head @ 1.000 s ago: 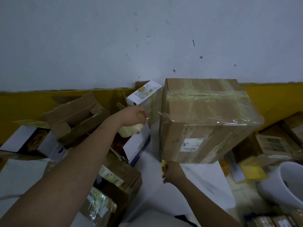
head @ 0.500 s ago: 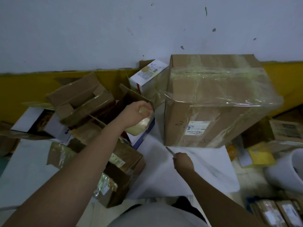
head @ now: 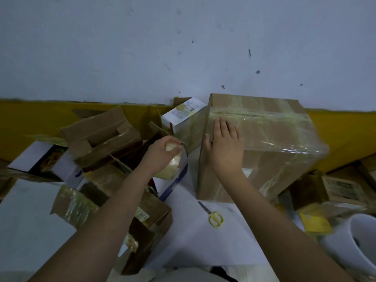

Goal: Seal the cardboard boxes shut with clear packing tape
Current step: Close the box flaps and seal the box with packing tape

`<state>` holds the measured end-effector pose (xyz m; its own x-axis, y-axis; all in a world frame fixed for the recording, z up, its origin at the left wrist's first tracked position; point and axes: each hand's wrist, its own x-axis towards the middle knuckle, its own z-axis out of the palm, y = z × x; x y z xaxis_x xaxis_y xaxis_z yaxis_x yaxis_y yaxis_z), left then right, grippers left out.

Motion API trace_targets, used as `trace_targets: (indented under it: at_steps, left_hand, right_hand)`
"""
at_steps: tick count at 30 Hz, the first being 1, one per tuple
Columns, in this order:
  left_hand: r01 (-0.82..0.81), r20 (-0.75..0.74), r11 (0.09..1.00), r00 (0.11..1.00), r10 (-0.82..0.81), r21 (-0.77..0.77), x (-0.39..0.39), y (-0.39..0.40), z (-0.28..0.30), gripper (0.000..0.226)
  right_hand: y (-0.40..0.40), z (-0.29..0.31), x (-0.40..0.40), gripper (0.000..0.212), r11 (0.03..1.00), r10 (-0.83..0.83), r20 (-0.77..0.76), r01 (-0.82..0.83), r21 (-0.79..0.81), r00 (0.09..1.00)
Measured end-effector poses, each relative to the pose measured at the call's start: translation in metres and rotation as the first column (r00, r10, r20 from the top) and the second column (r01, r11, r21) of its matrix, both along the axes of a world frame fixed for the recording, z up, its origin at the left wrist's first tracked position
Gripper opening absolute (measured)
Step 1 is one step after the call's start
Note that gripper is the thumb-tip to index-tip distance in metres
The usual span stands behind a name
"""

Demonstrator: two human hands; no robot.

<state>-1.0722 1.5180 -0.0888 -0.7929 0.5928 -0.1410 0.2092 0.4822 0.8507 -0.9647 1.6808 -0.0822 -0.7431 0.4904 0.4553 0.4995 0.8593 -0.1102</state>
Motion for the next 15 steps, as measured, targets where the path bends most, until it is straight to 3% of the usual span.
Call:
trace_targets:
  at_steps: [4, 8, 11, 15]
  left_hand:
    - [-0.003, -0.021, 1.000, 1.000, 0.003, 0.018, 0.006, -0.004, 0.005, 0.021]
    - [-0.004, -0.024, 0.999, 1.000, 0.005, 0.040, 0.011, -0.005, 0.006, 0.020]
    - [0.002, -0.016, 0.999, 1.000, -0.001, 0.048, 0.015, -0.007, 0.007, 0.023]
    - [0.036, -0.009, 0.995, 0.999, -0.035, 0.096, 0.021, -0.010, 0.008, 0.018]
  right_hand:
    - [-0.014, 0.007, -0.010, 0.049, 0.996, -0.084, 0.081, 0.084, 0.004, 0.993]
    - [-0.026, 0.023, -0.020, 0.064, 0.987, -0.161, 0.199, 0.164, 0.001, 0.967]
    - [-0.014, 0.036, -0.031, 0.070, 0.983, -0.151, 0.229, 0.171, -0.072, 0.962]
    - [0.013, 0.037, -0.034, 0.060, 0.969, -0.070, 0.294, 0.134, -0.206, 0.953]
